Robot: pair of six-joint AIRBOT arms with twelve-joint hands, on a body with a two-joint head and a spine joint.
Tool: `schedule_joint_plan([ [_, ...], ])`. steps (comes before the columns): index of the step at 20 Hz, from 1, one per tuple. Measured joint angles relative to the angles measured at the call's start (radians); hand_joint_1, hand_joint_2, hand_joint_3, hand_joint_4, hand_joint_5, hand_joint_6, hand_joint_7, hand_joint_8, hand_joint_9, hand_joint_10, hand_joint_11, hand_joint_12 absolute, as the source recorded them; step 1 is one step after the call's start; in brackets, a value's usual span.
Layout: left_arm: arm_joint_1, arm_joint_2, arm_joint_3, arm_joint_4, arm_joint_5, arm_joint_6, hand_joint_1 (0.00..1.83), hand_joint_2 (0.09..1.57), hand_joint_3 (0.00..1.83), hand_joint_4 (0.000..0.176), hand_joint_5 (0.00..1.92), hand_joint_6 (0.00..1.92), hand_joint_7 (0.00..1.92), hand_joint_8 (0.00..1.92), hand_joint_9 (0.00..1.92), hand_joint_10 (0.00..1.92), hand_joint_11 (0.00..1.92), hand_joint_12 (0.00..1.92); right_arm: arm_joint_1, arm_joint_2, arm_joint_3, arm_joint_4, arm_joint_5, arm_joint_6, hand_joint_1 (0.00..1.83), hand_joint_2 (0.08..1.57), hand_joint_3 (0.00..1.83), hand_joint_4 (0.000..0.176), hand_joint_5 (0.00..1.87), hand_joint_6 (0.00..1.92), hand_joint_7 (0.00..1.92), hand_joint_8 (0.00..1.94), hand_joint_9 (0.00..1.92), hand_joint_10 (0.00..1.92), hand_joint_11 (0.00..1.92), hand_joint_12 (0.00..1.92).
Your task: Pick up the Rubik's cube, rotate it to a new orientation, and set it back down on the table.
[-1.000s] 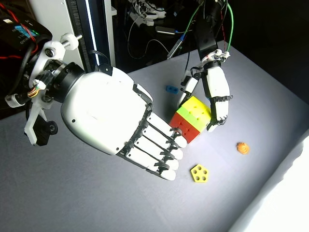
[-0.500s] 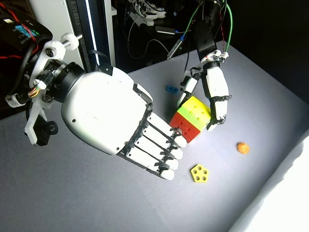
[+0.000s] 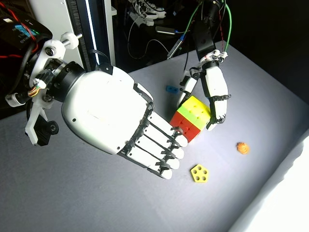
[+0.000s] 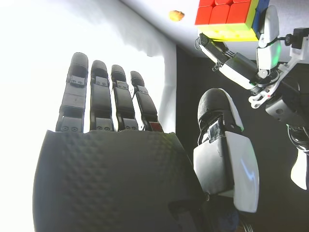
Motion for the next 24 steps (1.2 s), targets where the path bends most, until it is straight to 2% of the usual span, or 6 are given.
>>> schedule_joint_plan([
  [3, 0.0, 0.002, -0.001, 0.002, -0.005, 0.001, 0.73, 1.14, 0.0, 0.0, 0.36, 0.17, 0.47, 0.26, 0.38, 0.66, 0.07, 1.39, 0.0, 0.0, 0.0, 0.0, 0.0, 0.0, 0.0, 1.26, 0.0, 0.0, 0.01, 0.0, 0.03, 0.0, 0.07, 0.01, 0.0, 0.25],
  [6, 0.0, 0.01, -0.001, 0.014, -0.027, 0.0, 0.53, 1.09, 0.0, 0.0, 0.2, 0.0, 0.32, 0.0, 0.37, 0.09, 0.0, 1.07, 0.0, 0.0, -0.001, 0.0, 0.0, 0.0, 0.0, 1.26, 0.0, 0.0, 0.0, 0.0, 0.03, 0.0, 0.07, 0.0, 0.0, 0.27],
  [8, 0.0, 0.01, -0.004, 0.002, -0.02, 0.0, 0.39, 1.04, 0.0, 0.0, 0.07, 0.0, 0.19, 0.0, 0.24, 0.01, 0.0, 0.75, 0.0, 0.0, -0.001, 0.0, 0.0, 0.0, 0.02, 1.26, 0.0, 0.0, 0.0, 0.0, 0.05, 0.01, 0.07, 0.01, 0.0, 0.26],
  [12, 0.0, 0.014, -0.01, -0.007, 0.002, -0.001, 0.37, 0.9, 0.0, 0.039, 0.0, 0.0, 0.0, 0.0, 0.0, 0.0, 0.0, 0.04, -0.007, 0.0, -0.003, 0.0, 0.003, 0.0, 0.03, 1.25, 0.0, 0.0, 0.0, 0.0, 0.03, 0.0, 0.08, 0.0, 0.0, 0.12],
  [21, -0.016, 0.032, -0.016, -0.013, 0.003, 0.005, 0.3, 0.81, 0.0, 0.048, 0.0, 0.0, 0.0, 0.0, 0.0, 0.0, 0.0, 0.0, -0.014, 0.002, -0.018, 0.0, 0.005, -0.001, 0.01, 1.26, 0.0, 0.0, 0.0, 0.0, 0.05, 0.0, 0.07, 0.0, 0.0, 0.08],
  [24, -0.075, 0.068, -0.018, -0.019, 0.069, 0.114, 0.31, 0.82, 0.0, 0.045, 0.0, 0.0, 0.0, 0.0, 0.0, 0.0, 0.0, 0.0, -0.021, 0.003, -0.018, -0.001, 0.002, -0.001, 0.01, 1.26, 0.0, 0.0, 0.0, 0.0, 0.05, 0.0, 0.07, 0.0, 0.0, 0.02],
])
